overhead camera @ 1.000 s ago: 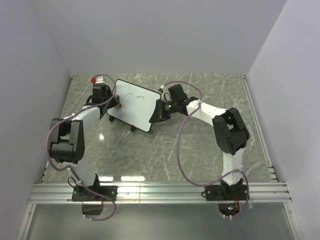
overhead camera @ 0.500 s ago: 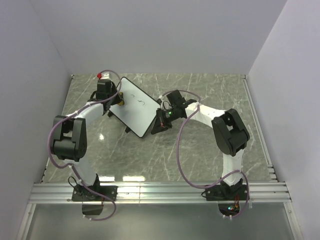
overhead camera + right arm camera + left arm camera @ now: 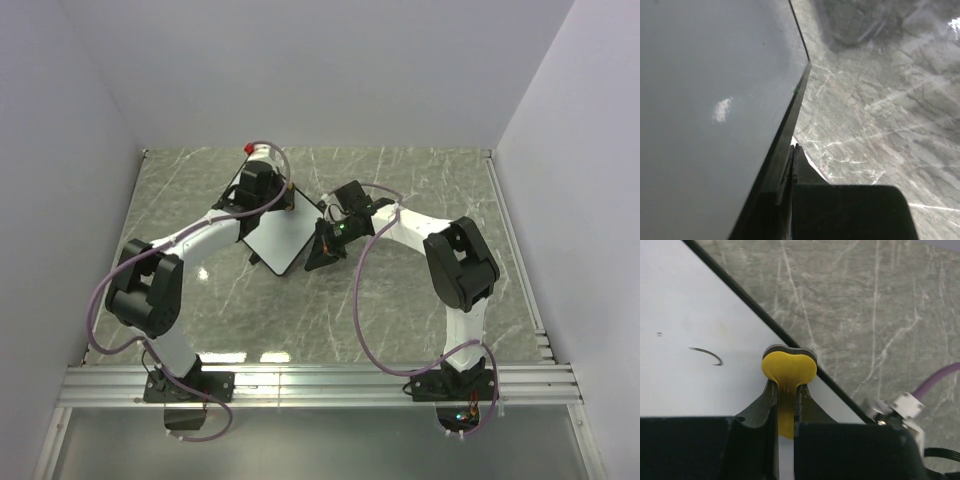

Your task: Erase the whiteboard

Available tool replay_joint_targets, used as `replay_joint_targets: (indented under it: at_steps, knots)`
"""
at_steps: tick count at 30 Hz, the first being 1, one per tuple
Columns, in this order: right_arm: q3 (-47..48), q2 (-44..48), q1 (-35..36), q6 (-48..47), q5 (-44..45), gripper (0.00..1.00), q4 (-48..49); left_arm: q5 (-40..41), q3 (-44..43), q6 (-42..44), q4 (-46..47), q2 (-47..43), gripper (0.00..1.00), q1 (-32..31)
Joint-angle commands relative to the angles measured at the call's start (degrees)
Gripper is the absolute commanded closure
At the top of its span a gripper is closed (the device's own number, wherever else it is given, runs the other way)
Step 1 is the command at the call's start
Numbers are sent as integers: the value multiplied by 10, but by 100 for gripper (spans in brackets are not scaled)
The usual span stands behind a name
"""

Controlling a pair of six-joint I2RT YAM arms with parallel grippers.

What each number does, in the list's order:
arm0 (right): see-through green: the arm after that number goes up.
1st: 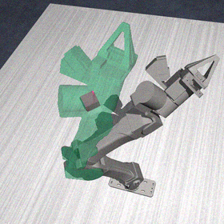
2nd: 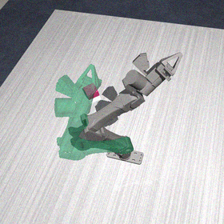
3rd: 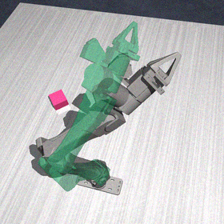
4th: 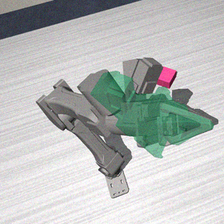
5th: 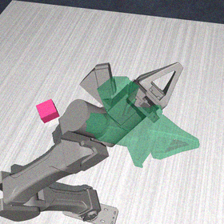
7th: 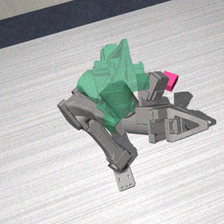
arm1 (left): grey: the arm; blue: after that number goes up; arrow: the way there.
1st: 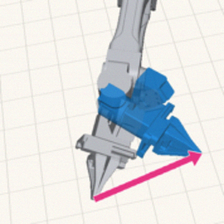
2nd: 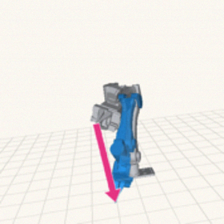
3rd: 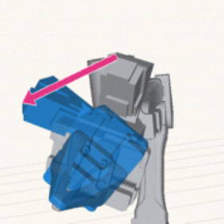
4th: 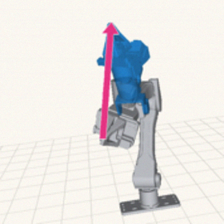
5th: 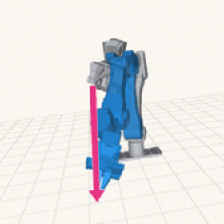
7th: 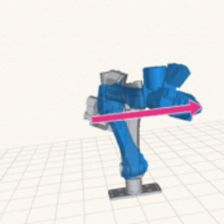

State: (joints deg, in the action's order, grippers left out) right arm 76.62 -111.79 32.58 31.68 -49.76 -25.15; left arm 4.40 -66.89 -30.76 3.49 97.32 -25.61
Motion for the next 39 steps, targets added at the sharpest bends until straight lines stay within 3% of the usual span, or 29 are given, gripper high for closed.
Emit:
replay_joint_targets:
  at_steps: [1, 17, 26, 33, 39]
  knots:
    - [14, -8, 44, -58, -26, 100, -17, -83, 15, -51, -24, 36, 100, -66]
    - [49, -15, 45, -55, -26, 100, -15, -46, 93, -65, -33, -30, 100, -91]
    - [48, -4, 43, -65, -20, 100, -25, -26, 70, -19, -61, -18, 100, -6]
    - [56, -7, 44, -66, -19, 100, -33, -33, 4, 17, -82, 14, 100, 78]
    - [59, -13, 44, -68, -19, 100, -37, -36, -74, 28, -103, 68, 100, 102]
